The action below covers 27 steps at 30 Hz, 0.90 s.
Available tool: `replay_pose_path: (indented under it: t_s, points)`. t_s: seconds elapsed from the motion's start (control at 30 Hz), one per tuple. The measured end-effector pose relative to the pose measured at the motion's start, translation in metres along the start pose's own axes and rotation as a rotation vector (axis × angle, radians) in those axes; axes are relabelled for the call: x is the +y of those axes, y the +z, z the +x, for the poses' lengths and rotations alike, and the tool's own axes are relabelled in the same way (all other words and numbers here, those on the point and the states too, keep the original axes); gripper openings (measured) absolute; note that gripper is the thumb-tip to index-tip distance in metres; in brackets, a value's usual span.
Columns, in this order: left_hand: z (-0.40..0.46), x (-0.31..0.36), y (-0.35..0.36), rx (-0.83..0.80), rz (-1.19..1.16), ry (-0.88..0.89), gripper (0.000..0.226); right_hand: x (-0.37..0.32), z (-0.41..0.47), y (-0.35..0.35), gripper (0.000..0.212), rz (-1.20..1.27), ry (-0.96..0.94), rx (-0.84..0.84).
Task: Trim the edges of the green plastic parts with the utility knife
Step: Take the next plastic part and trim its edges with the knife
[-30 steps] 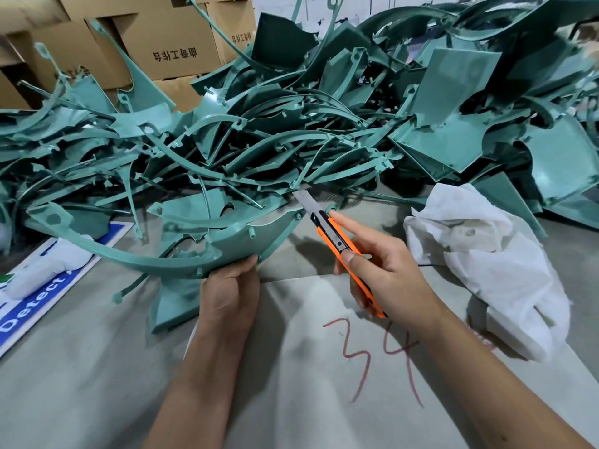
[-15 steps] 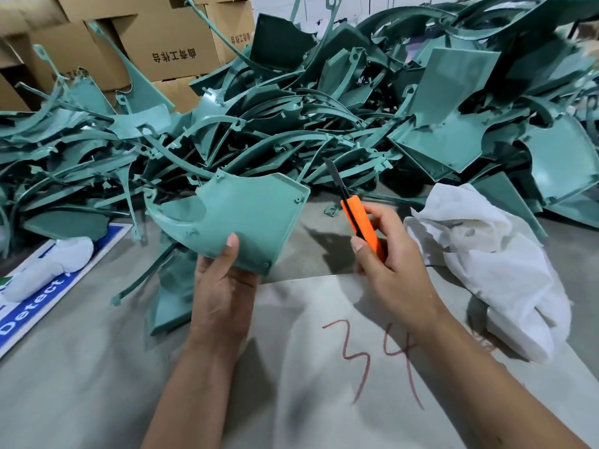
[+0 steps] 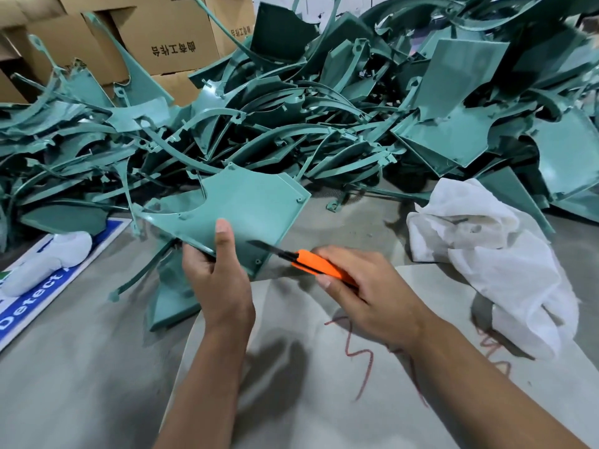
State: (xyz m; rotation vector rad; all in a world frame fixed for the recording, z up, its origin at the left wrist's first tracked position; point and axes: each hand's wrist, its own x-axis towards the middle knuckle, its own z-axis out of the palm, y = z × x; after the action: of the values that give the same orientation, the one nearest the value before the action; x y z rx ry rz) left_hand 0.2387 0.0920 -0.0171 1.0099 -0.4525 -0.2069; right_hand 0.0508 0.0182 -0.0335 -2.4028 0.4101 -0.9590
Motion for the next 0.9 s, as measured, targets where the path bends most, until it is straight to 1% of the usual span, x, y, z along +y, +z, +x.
replay_pose_path:
  t_s: [0.1,0.3,0.43,0.53,0.67,0.8,0.83,0.9]
  points:
    - [0.000,0.000,0.001,0.034,0.000,0.040,0.026,0.000,-0.001,0.001,0.014,0.006,0.023,-0.053]
    - [0.000,-0.003,0.002,0.056,-0.033,-0.023,0.017,0.000,-0.001,0.003,0.015,-0.041,0.022,-0.034]
    - [-0.002,0.002,0.001,0.072,-0.074,-0.056,0.013,0.007,-0.001,0.001,0.019,-0.058,0.062,0.104]
    - [-0.001,0.004,0.000,0.073,-0.100,-0.116,0.012,0.013,-0.001,-0.005,0.013,-0.077,0.107,0.174]
    - [-0.003,0.005,0.001,0.054,-0.099,-0.124,0.017,0.016,0.000,-0.006,0.010,-0.129,0.135,0.251]
    - [-0.005,0.005,0.003,0.053,-0.096,-0.143,0.025,0.024,0.002,-0.007,0.006,-0.199,0.305,0.322]
    - [-0.005,0.004,0.003,0.061,-0.093,-0.150,0.025,0.023,0.003,-0.008,0.008,-0.184,0.299,0.343]
    - [-0.003,0.002,0.004,0.089,-0.080,-0.178,0.022,0.015,0.003,-0.010,0.013,-0.156,0.198,0.343]
